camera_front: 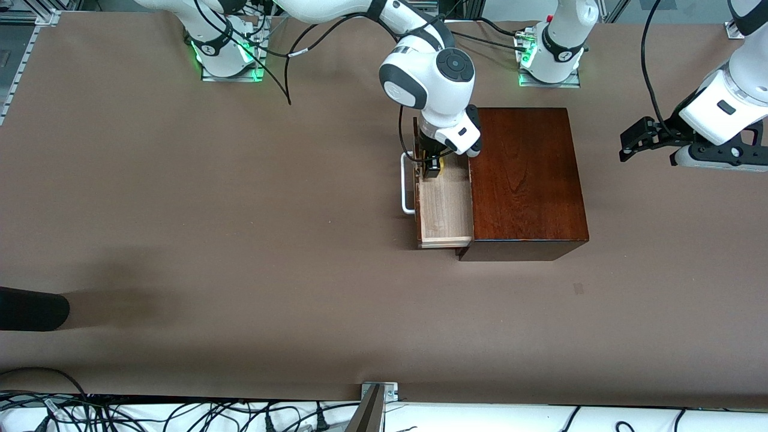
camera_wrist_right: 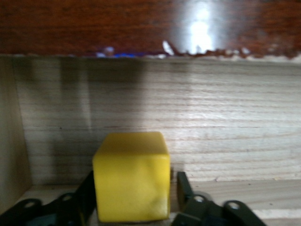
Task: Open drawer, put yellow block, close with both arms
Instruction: 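Open the right gripper to release the cube and withdraw it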
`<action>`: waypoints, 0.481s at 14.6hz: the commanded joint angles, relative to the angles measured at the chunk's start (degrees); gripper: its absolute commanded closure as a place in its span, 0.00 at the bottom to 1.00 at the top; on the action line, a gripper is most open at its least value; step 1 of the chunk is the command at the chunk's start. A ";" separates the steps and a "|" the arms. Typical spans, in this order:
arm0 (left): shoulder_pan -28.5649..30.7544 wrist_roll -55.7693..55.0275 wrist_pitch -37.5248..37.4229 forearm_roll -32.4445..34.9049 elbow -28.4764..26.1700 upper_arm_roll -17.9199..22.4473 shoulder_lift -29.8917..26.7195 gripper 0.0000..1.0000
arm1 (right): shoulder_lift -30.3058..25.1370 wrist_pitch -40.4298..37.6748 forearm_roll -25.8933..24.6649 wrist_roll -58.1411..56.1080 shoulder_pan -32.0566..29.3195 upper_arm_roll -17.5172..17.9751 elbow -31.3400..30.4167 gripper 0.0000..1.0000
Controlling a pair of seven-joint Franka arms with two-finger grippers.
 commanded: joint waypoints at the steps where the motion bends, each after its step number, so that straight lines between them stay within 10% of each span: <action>1: -0.14 0.61 -1.33 0.91 0.87 -0.17 -0.14 0.00 | -1.48 -1.57 0.00 1.05 -0.29 -0.03 3.49 0.00; 7: -0.14 0.62 -1.77 0.91 0.87 -0.43 -0.14 0.00 | -12.29 -7.54 5.01 2.12 -6.43 -0.20 4.91 0.00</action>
